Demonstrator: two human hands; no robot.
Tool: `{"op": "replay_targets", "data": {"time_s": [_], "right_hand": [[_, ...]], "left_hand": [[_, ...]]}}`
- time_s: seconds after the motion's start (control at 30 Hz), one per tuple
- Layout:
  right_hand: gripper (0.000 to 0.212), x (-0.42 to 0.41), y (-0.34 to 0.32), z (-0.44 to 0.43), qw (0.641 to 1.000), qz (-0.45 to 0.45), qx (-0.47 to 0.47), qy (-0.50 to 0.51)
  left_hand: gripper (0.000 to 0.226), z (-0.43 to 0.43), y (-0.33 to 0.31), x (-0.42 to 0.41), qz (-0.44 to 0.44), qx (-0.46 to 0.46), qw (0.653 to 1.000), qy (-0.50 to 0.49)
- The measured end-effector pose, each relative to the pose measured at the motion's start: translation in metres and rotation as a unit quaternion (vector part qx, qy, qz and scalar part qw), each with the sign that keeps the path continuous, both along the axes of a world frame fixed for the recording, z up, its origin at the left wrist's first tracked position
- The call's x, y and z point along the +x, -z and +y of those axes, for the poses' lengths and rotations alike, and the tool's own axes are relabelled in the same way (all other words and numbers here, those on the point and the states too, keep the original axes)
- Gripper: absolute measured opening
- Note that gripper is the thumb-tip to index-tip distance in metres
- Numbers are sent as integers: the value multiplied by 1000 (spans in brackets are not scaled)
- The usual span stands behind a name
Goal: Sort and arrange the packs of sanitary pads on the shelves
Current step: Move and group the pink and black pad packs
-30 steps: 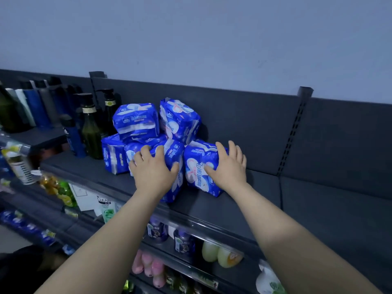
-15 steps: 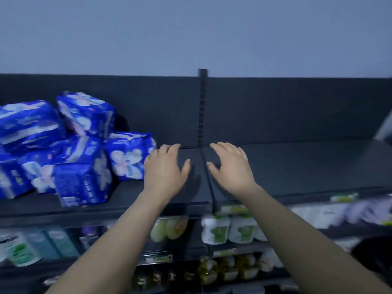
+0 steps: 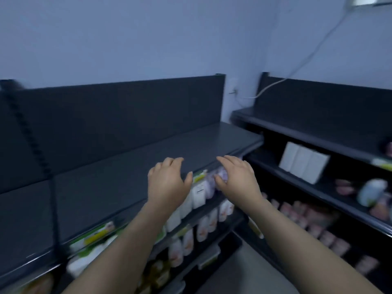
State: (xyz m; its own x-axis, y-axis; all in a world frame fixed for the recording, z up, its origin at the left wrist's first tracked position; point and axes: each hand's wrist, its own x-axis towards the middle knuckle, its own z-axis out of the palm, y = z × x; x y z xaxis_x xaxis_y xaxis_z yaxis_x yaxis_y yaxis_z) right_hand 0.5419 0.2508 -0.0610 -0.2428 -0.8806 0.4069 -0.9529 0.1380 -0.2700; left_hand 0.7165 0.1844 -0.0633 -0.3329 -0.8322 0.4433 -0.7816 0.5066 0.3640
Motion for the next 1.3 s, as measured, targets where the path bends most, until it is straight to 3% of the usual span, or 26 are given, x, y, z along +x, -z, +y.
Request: {"op": "replay_targets", "data": {"time_s": [0.23,0.47,0.87,1.3], "right_hand": [[51,-170,-6,65,992,38,10,122],[48,-296,-4,145,970,36,2,238],[50,-430,-1,243,912,35,26,407],[50,-568,-39,264,840,24,-4,543]], "left_hand": [[43,24,-1,-185,23,-4,993,114],[50,66,2,-340,24,5,974,227],[45,116,-4,-528,7,5,927,376],[43,106,-60,-720,5,-14,883,469]]}}
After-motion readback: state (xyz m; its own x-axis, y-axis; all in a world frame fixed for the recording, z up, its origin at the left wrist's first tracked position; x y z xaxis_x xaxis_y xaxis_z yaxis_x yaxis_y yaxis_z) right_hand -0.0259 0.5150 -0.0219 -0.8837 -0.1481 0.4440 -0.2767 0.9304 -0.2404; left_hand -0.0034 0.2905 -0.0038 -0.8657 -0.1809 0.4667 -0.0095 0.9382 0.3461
